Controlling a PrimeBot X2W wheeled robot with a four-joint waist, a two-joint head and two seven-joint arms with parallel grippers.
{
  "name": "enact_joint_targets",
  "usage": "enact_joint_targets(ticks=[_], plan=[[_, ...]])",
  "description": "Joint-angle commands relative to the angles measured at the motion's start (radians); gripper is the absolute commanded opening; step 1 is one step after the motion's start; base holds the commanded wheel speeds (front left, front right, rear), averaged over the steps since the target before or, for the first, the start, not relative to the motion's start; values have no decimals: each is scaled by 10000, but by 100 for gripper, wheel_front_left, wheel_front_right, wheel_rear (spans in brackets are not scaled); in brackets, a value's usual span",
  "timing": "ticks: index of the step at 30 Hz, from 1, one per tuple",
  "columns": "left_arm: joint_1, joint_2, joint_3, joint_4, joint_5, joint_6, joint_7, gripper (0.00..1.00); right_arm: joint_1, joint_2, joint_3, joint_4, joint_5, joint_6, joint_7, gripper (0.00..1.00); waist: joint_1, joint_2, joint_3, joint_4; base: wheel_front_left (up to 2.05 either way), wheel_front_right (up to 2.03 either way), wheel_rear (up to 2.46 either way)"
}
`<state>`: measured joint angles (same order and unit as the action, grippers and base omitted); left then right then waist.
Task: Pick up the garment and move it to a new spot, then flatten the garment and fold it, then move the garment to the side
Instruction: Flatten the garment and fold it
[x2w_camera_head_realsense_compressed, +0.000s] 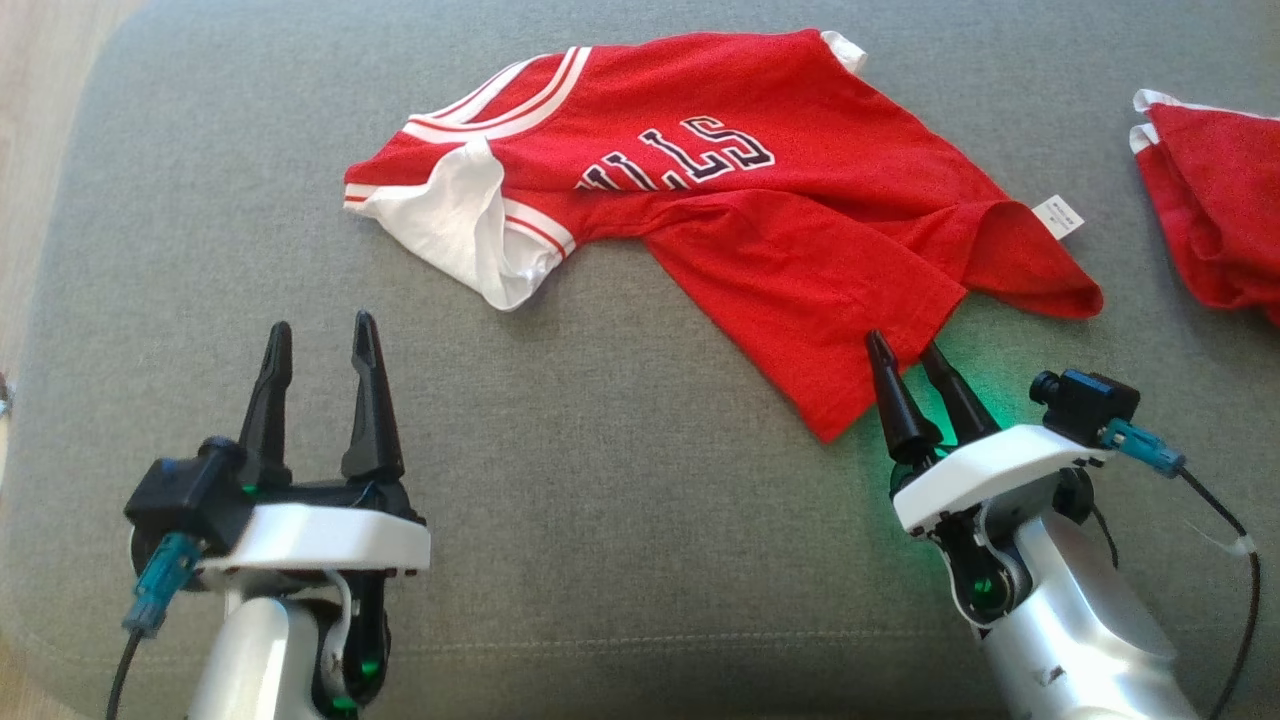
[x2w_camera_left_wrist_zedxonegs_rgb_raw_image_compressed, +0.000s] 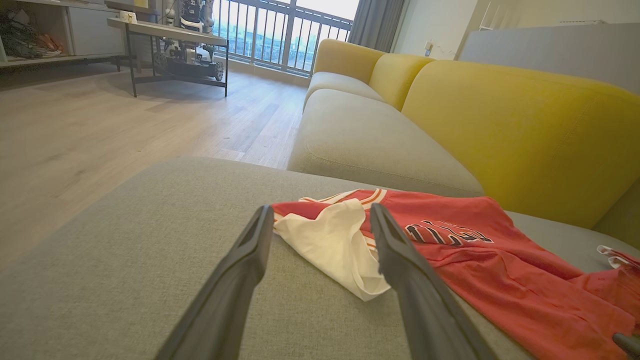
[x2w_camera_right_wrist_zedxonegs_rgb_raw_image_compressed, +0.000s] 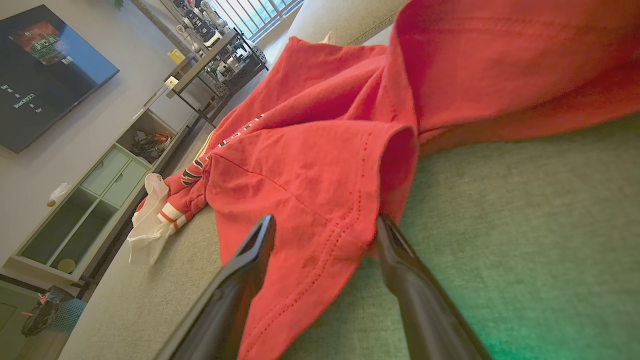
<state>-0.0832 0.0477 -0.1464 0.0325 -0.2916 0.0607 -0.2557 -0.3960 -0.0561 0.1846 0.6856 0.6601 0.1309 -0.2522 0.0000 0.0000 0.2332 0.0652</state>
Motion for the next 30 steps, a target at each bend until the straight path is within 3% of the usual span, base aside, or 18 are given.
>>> enact_joint_targets(ticks=[1, 3, 6, 9, 11, 14, 20, 25, 30], plan=[[-64, 28, 291, -384, 100, 2, -60, 100, -165, 59, 250, -199, 65, -2, -95, 100, 0, 0, 3, 21, 0, 0, 0], [-74, 27, 269, -386, 97, 19, -60, 100, -186, 59, 249, -155, 58, -2, -95, 99, 0, 0, 2, 61, 0, 0, 0], [-76, 27, 222, -398, 99, 43, -60, 100, -226, 59, 254, -102, 19, -2, -95, 78, 0, 0, 4, 112, 0, 0, 0], [-69, 27, 206, -409, 99, 67, -60, 100, -242, 59, 254, -94, 39, -2, -95, 49, 0, 0, -3, 145, 0, 0, 0], [-46, 27, 214, -415, 93, 93, -60, 100, -236, 59, 239, -132, 61, -2, -95, 36, 0, 0, -19, 146, 0, 0, 0], [-34, 27, 206, -416, 98, 106, -60, 100, -231, 59, 214, -177, 46, -2, -95, 0, 0, 0, -32, 140, 0, 0, 0], [4, 26, 176, -395, -7, 125, -61, 100, -205, 59, 115, -449, -65, -2, -95, 0, 0, 0, 29, -6, 0, 0, 0], [-110, 26, -79, 113, -1145, 68, -61, 100, 85, 59, 23, -938, -482, -2, -95, 0, 0, 0, 303, -337, 0, 0, 0], [-664, 26, -735, 1235, -1989, -292, 245, 100, 442, 59, -238, -1527, -947, -2, -95, 0, 0, 0, 689, -652, 0, 0, 0]])
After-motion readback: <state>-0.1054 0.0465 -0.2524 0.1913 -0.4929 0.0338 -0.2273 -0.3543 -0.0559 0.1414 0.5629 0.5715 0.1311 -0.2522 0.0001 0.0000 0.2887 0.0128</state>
